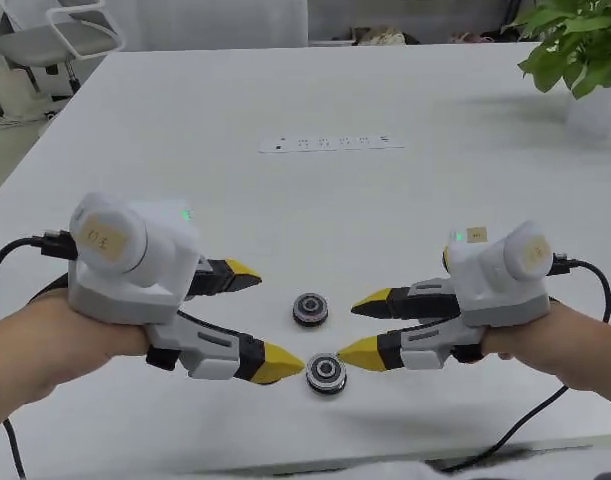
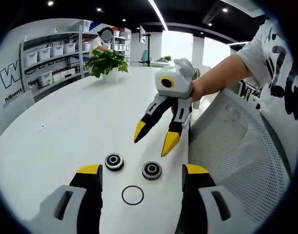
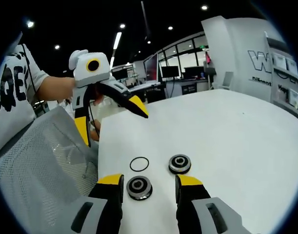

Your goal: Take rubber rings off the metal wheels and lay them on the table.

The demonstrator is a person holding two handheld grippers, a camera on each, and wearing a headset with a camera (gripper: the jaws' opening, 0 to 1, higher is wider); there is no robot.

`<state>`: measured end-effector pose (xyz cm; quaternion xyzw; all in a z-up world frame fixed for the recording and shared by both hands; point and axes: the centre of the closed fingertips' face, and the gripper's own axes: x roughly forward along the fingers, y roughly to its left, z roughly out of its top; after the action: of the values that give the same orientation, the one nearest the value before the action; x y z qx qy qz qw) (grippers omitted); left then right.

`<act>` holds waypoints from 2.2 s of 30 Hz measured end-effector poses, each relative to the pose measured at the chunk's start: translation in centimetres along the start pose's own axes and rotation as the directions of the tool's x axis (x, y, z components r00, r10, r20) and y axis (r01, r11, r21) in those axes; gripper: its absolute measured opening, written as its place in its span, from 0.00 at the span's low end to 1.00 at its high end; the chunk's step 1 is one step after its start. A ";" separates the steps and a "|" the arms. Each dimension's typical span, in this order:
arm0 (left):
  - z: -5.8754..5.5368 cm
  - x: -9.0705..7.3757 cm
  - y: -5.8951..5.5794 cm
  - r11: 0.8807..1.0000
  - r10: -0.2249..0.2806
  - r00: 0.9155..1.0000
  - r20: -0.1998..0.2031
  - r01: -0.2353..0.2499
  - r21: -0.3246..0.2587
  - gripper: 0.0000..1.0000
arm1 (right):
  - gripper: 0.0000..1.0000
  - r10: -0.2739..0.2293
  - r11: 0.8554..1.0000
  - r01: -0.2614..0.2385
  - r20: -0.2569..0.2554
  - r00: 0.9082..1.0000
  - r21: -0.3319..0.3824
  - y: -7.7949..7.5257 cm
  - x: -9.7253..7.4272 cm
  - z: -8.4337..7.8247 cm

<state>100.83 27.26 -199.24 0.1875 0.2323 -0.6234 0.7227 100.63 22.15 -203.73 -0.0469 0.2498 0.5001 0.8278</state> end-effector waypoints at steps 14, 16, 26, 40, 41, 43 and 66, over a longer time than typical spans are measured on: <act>-0.8 2.1 -1.0 0.999 -0.051 0.998 -0.031 0.051 0.008 0.54 | 0.39 0.025 0.998 -0.029 -0.072 0.997 -0.059 0.5 0.3 -2.2; -0.9 2.3 -1.1 0.998 -0.057 0.998 -0.036 0.057 0.006 0.52 | 0.38 0.029 0.997 -0.035 -0.082 0.996 -0.069 0.6 0.4 -2.4; -1.9 3.6 -1.8 0.996 -0.087 0.994 -0.063 0.087 -0.007 0.45 | 0.34 0.046 0.995 -0.057 -0.122 0.992 -0.087 1.0 1.0 -3.5; -2.9 5.4 -2.2 0.994 -0.107 0.989 -0.098 0.106 -0.017 0.34 | 0.26 0.056 0.992 -0.072 -0.147 0.988 -0.103 1.2 1.5 -4.1; -3.0 5.6 -2.3 0.994 -0.110 0.989 -0.101 0.109 -0.019 0.34 | 0.26 0.058 0.992 -0.073 -0.148 0.987 -0.101 1.2 1.6 -4.1; -3.1 5.9 -2.3 0.994 -0.113 0.988 -0.106 0.112 -0.018 0.32 | 0.26 0.059 0.992 -0.074 -0.148 0.987 -0.101 1.2 1.6 -4.2; -4.0 7.3 -2.2 0.994 -0.110 0.985 -0.131 0.110 -0.005 0.14 | 0.26 0.056 0.994 -0.069 -0.146 0.988 -0.085 1.1 1.5 -4.4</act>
<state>99.05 23.22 -206.69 0.2158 0.2888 -0.6490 0.6700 98.62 22.48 -208.12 -0.1119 0.2872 0.5317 0.7888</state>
